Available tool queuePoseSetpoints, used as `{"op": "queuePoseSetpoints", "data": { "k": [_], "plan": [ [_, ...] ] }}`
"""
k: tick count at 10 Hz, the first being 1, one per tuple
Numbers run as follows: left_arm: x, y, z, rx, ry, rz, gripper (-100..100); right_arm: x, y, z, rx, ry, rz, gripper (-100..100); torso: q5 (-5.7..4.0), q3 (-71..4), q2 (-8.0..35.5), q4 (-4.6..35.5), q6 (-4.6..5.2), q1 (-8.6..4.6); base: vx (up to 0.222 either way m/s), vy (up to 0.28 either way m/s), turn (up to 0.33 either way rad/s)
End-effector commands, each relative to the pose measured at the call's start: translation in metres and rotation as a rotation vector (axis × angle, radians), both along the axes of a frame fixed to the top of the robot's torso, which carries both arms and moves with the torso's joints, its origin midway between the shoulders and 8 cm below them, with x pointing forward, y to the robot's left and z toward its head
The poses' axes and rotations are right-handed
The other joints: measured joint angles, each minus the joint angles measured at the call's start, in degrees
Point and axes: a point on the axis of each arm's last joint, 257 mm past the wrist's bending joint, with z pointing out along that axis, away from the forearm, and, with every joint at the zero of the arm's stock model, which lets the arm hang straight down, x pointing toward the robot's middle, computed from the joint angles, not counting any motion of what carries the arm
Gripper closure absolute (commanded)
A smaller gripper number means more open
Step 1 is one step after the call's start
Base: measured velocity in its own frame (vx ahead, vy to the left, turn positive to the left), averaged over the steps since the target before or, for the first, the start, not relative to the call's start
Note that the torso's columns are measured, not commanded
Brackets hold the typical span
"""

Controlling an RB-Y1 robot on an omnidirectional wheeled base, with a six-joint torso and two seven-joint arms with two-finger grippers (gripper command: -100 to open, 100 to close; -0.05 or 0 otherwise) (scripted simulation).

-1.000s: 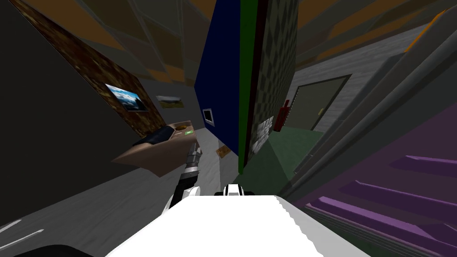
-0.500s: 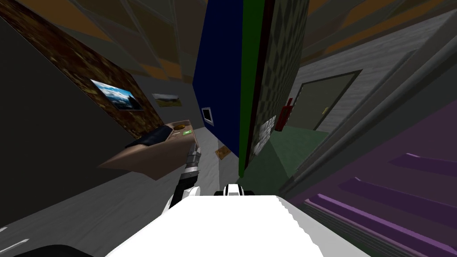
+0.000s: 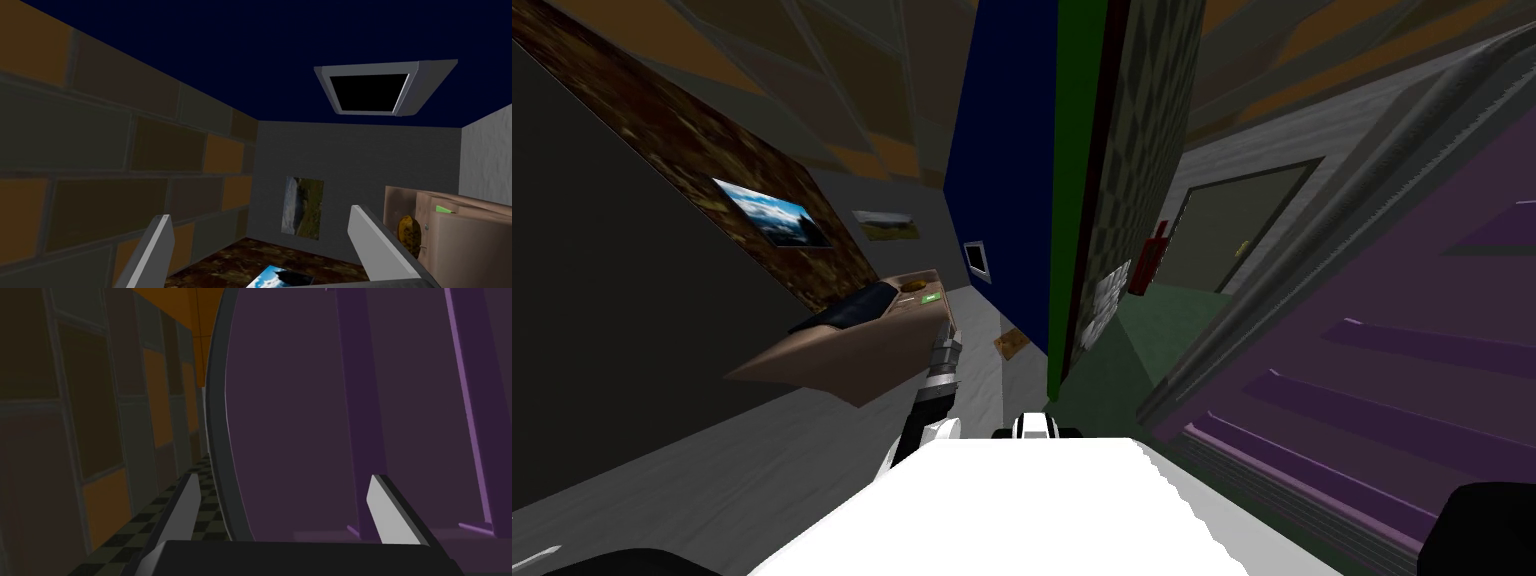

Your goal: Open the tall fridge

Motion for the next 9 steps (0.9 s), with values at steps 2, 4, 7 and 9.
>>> {"op": "queuePoseSetpoints", "data": {
  "k": [2, 4, 7, 9],
  "plan": [
    [0.0, 0.0, 0.0, 0.0, 0.0, 0.0, 0, 0.018, 0.003, 0.008, 0.002, 0.097, -0.019, -100, -0.01, 0.0, 0.0, 0.0, 0.0, -0.01, 0.012, -0.002, 0.001],
    [0.0, 0.0, 0.0, 0.0, 0.0, 0.0, 0, 0.022, 0.005, 0.012, 0.001, 0.084, -0.008, -100, -0.01, 0.0, 0.0, 0.0, 0.01, 0.0, 0.022, -0.061, -0.032],
    [0.0, 0.0, 0.0, 0.0, 0.0, 0.0, 0, 0.029, 0.016, 0.024, -0.003, 0.081, 0.021, -100, 0.03, 0.0, -0.1, 0.0, 0.05, 0.04, 0.038, -0.073, -0.116],
    [0.0, 0.0, 0.0, 0.0, 0.0, 0.0, 0, 0.039, 0.028, 0.036, -0.006, 0.08, 0.052, -100, 0.03, 0.0, 0.0, 0.0, -0.01, 0.09, 0.04, -0.063, -0.116]
  ]
}}
